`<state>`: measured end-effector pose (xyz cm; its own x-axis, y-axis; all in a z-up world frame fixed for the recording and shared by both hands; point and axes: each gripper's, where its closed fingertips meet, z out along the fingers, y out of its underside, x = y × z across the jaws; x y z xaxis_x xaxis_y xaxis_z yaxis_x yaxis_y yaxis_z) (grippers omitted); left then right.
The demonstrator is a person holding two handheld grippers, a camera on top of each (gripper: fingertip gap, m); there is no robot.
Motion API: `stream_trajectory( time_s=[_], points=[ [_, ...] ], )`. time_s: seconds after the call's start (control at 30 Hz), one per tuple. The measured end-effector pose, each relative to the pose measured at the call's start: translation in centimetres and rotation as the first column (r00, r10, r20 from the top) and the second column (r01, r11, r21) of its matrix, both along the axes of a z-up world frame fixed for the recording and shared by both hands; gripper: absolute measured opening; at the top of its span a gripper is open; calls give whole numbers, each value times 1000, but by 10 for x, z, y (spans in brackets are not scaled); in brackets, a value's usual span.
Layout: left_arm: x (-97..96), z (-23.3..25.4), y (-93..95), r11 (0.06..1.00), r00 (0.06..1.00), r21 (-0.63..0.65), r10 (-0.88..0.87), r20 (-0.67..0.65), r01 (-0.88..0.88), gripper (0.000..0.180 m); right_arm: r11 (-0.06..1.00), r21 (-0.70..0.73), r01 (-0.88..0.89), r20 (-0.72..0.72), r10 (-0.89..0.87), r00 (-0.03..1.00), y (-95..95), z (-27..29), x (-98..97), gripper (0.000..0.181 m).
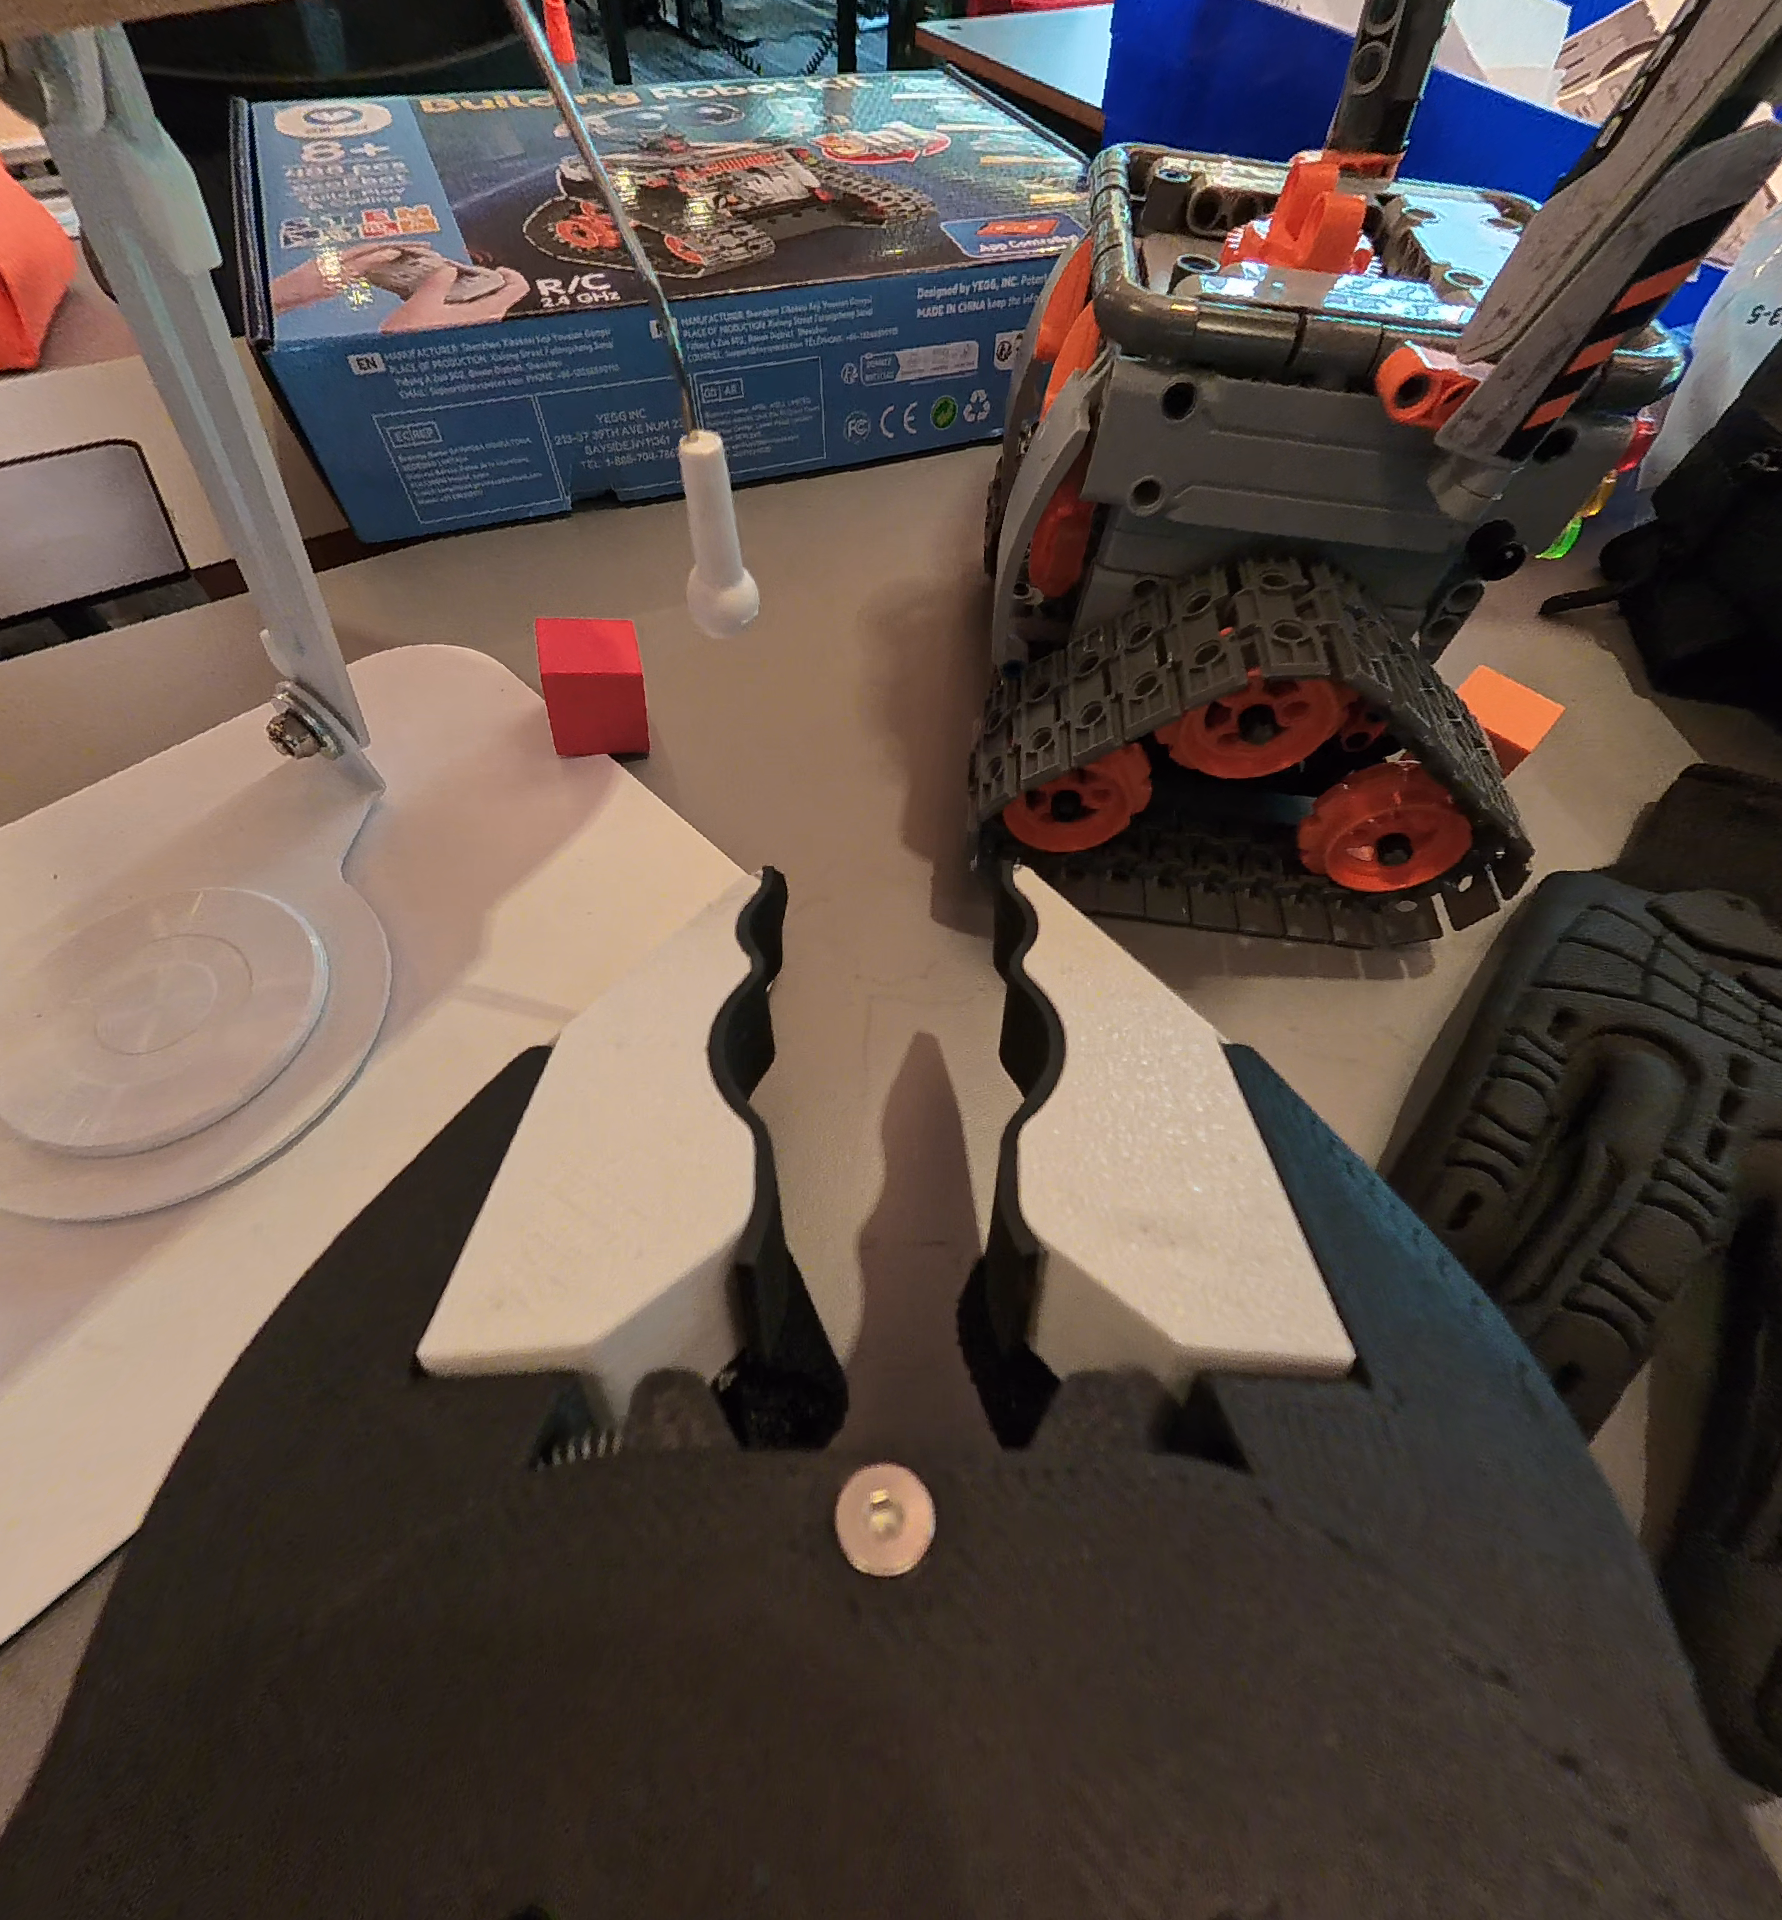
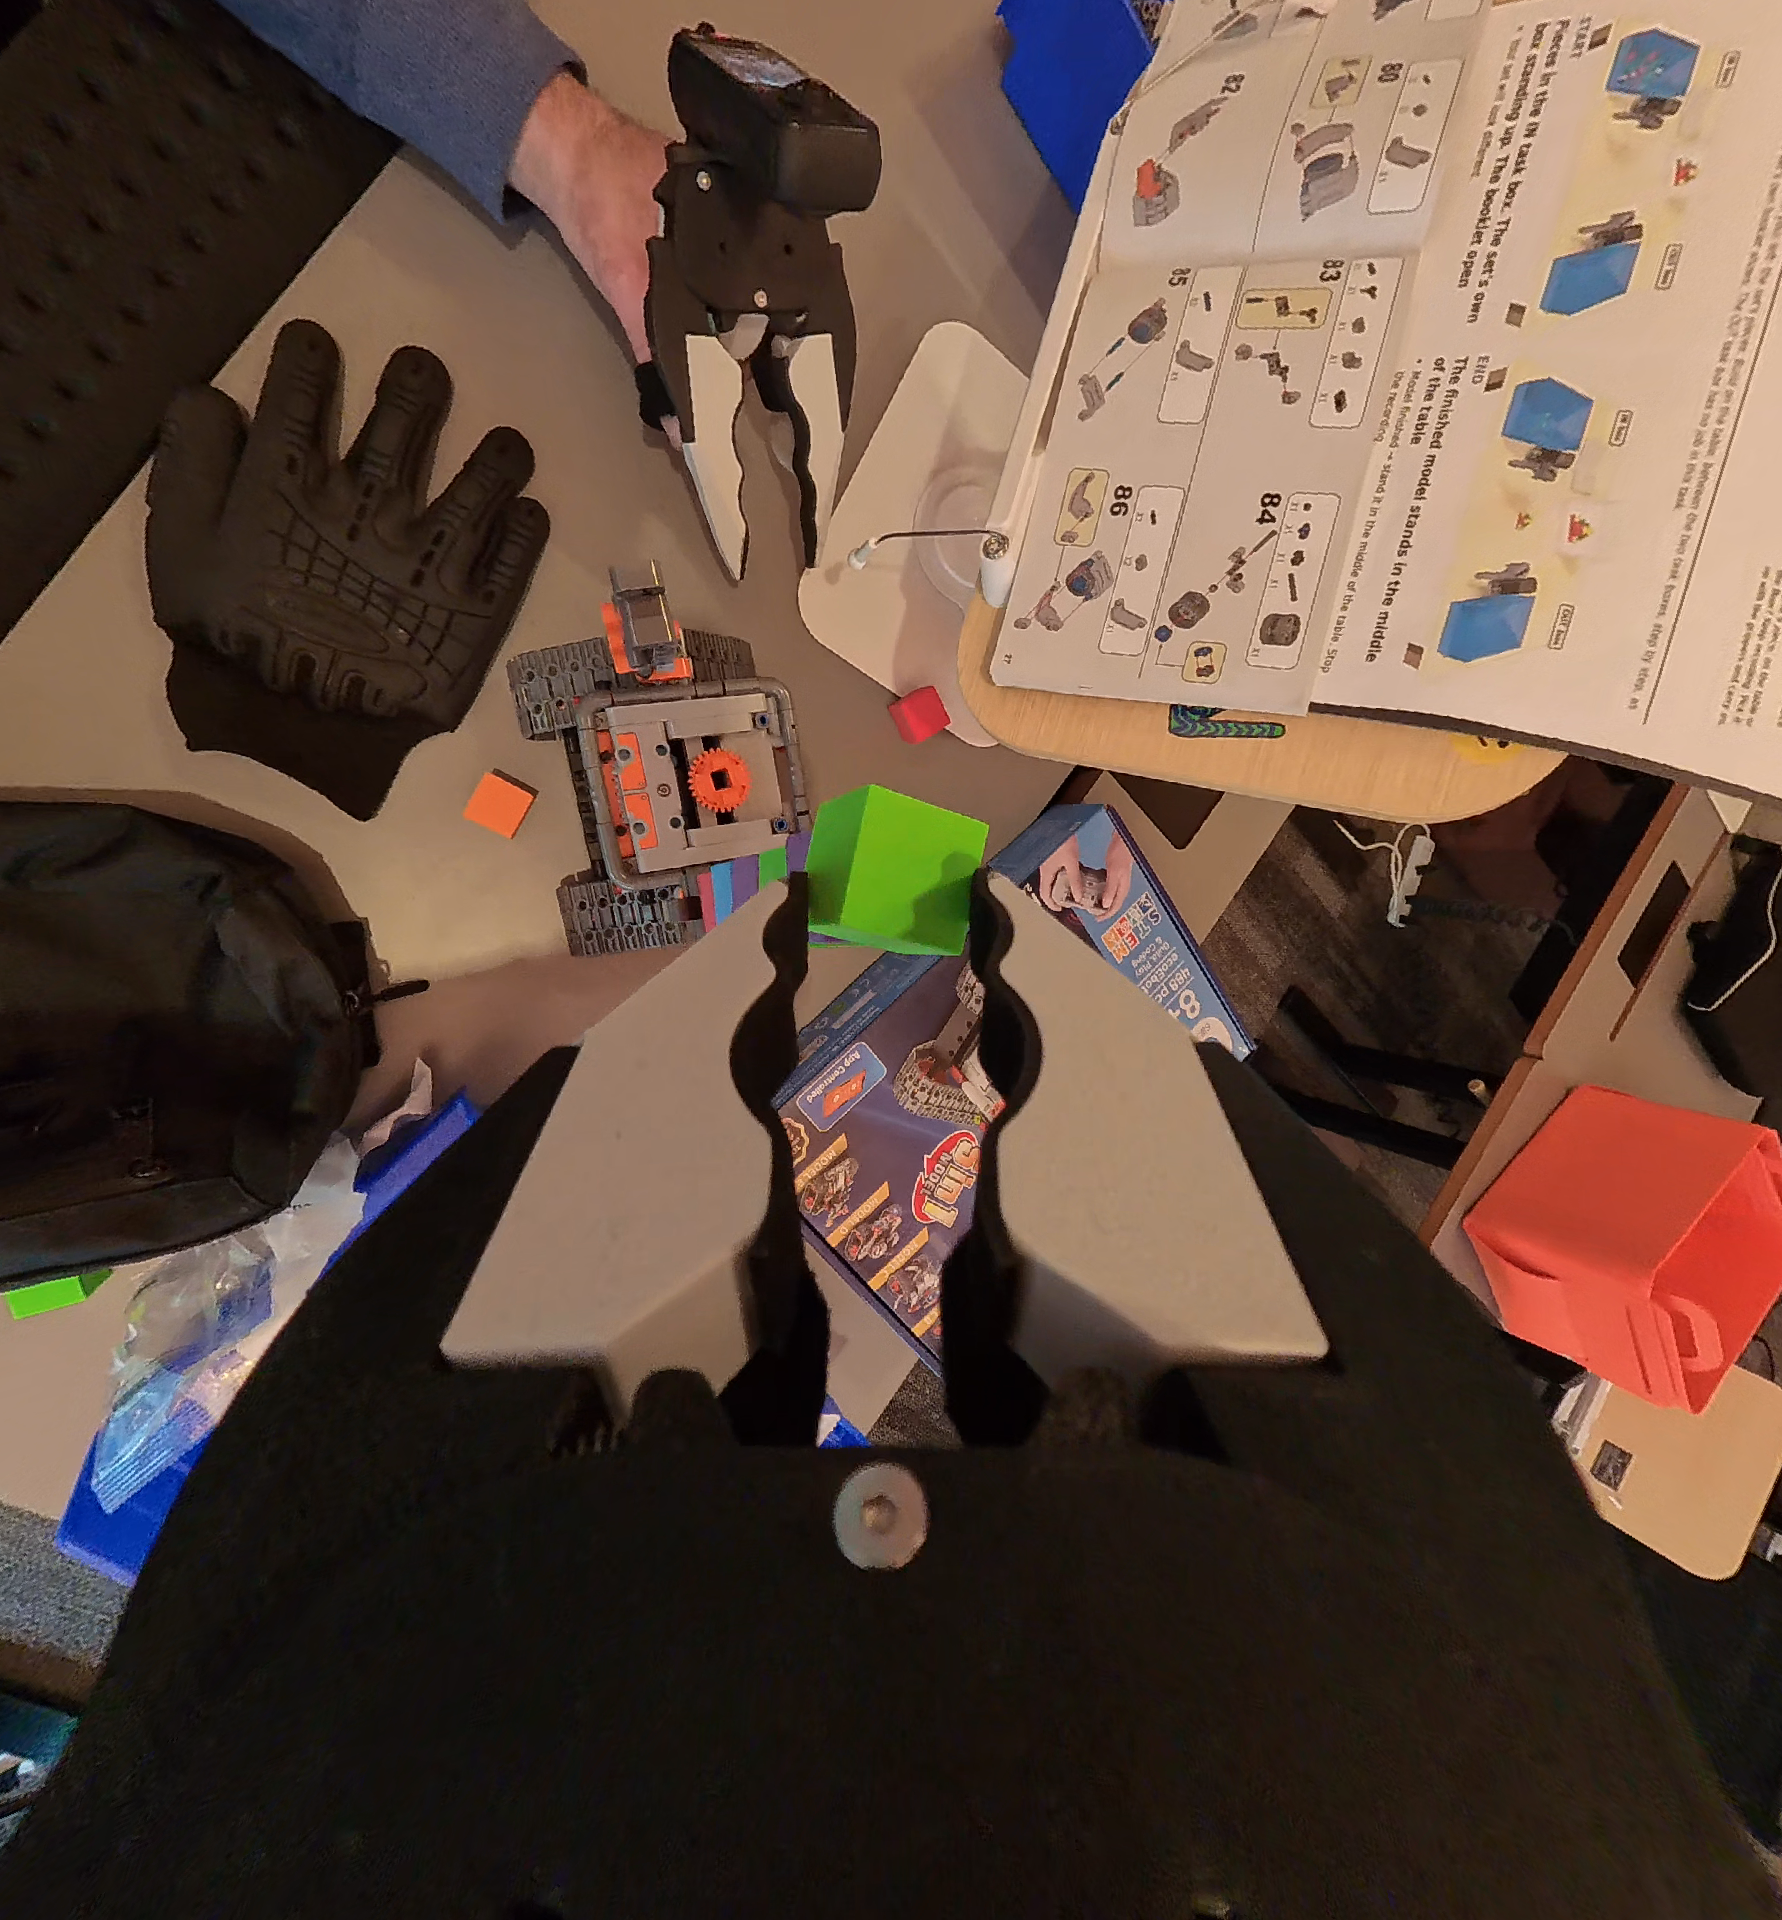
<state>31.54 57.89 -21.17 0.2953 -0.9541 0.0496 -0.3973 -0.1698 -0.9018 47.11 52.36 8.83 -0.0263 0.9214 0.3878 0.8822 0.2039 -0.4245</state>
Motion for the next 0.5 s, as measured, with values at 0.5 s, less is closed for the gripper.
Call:
stream_trajectory(
  time_s=[0.5],
  points=[
    [-4, -1, 2, 1000, 1000, 13, 12, -10, -12, 38, 998, -2, -63, -18, 63, 998, 5, -6, 1, 30]
  ],
)
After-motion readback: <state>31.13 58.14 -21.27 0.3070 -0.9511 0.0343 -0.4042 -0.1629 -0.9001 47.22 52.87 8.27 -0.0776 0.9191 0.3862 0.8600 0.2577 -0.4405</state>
